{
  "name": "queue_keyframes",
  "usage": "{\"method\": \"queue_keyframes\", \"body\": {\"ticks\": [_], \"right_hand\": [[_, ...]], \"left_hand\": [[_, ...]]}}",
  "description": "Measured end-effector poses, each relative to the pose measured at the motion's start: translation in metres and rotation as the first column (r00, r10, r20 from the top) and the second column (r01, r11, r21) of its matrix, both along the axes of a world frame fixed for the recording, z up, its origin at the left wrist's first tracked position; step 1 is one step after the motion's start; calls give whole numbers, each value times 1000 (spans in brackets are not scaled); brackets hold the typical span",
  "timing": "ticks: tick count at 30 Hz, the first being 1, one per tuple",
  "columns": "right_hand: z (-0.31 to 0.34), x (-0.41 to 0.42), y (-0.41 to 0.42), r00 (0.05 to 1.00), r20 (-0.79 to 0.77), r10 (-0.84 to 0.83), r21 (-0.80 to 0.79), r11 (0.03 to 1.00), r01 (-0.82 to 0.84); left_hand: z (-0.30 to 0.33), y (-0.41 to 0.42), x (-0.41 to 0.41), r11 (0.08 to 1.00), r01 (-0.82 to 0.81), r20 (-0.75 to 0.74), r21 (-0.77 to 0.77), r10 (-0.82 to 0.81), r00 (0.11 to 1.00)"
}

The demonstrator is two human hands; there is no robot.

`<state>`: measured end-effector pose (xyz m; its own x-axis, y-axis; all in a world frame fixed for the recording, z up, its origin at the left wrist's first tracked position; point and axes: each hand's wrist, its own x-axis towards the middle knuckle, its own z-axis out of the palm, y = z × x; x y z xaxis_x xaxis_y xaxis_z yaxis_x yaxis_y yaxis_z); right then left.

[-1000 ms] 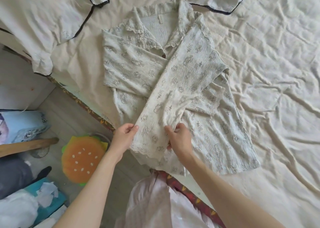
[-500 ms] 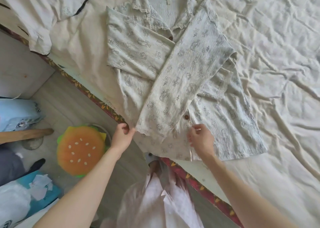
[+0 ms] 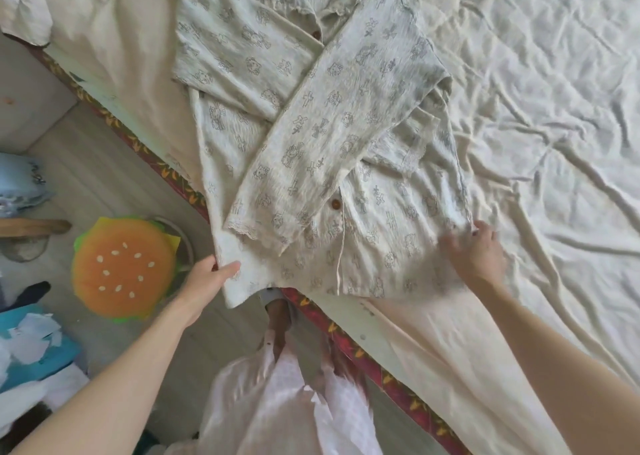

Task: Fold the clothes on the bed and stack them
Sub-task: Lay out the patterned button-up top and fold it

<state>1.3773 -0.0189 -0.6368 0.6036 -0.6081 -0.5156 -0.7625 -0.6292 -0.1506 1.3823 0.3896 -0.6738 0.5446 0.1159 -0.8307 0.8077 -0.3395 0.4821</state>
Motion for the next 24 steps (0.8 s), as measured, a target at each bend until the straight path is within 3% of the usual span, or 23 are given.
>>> {"method": "queue_keyframes", "body": {"ticks": [3, 5, 8, 10, 14, 16, 19, 24], "right_hand": [[-9, -5, -22, 980, 9, -199, 71, 978, 198], [-10, -11, -33, 947, -2, -322, 229, 921, 314], [-6, -29, -46, 897, -44, -440, 401, 814, 419], [-3, -42, -54, 851, -47, -524, 481, 734, 479], [3, -60, -61, 633, -123, -765, 737, 357, 574], [10, -66, -59, 548, -162, -821, 792, 223, 569], [25, -74, -52, 499, -141, -855, 831, 171, 529], [56, -96, -41, 476, -85, -875, 875, 163, 456]], "left_hand": [[9, -9, -31, 995, -99, 28, 14, 99, 995], [17, -16, -48, 957, -288, 41, -46, 290, 956], [30, -23, -65, 798, -585, 17, -142, 593, 805], [39, -28, -70, 689, -696, -5, -200, 710, 704], [56, -40, -75, 565, -778, 21, -273, 812, 583], [64, -45, -77, 548, -791, 61, -271, 830, 554], [79, -52, -85, 537, -789, 97, -297, 839, 535], [107, -56, -109, 530, -768, 126, -359, 843, 523]]}}
